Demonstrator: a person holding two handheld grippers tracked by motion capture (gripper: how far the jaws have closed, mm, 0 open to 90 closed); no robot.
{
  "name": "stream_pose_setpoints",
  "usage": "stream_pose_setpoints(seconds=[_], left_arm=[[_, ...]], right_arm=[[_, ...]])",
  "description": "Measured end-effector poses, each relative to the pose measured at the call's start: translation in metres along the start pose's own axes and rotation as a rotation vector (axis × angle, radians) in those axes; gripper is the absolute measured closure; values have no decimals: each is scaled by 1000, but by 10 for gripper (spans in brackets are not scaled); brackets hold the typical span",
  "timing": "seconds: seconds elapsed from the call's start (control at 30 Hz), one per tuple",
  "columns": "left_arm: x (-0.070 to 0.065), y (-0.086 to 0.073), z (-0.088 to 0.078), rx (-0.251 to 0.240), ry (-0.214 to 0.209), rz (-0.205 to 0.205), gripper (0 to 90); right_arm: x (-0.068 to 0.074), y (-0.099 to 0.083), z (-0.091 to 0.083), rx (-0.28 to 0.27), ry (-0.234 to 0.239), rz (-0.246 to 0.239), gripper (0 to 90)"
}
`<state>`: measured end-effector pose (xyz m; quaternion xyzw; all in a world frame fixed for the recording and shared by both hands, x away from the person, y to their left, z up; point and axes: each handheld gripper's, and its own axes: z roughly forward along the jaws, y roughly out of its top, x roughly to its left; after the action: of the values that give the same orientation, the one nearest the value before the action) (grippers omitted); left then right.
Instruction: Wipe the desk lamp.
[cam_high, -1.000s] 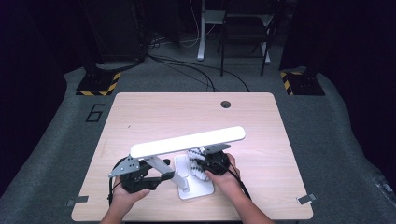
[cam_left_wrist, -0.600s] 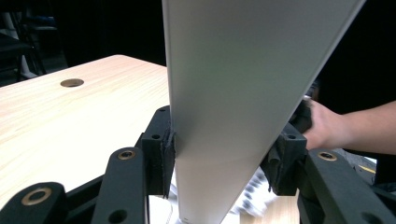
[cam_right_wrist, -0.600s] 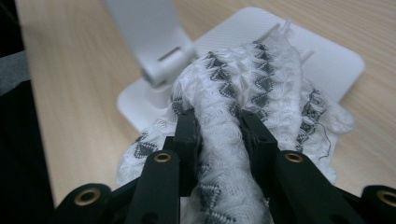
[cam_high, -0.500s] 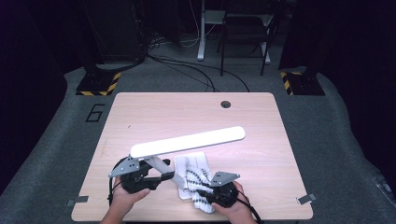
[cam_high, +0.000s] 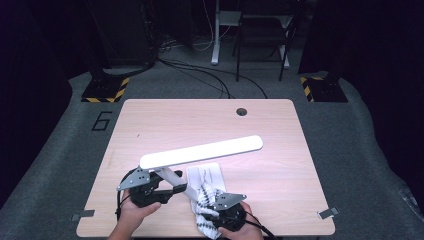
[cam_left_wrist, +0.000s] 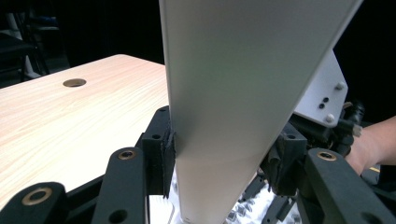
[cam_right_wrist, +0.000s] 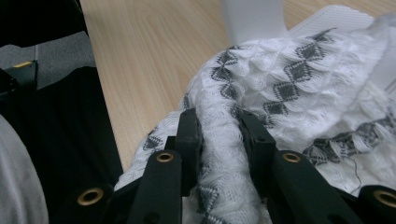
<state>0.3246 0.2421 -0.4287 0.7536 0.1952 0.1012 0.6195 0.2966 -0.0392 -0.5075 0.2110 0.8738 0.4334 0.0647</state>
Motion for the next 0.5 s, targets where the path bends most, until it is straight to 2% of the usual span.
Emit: stream_pose_setpoints(seconds=[0.13,0.17,0.27,0.5], left_arm=[[0,0,0,5,1,4,523],[0,1,0,8,3,4,523],[0,1,0,9,2,5,524],[1,1,-1,16,-2,6,524]], right_arm=[[5,3,8,5,42,-27,725],[8,3,12,20,62,-32,726],[9,3,20,32,61,-78,732],[8,1,17,44,69,-52,734]])
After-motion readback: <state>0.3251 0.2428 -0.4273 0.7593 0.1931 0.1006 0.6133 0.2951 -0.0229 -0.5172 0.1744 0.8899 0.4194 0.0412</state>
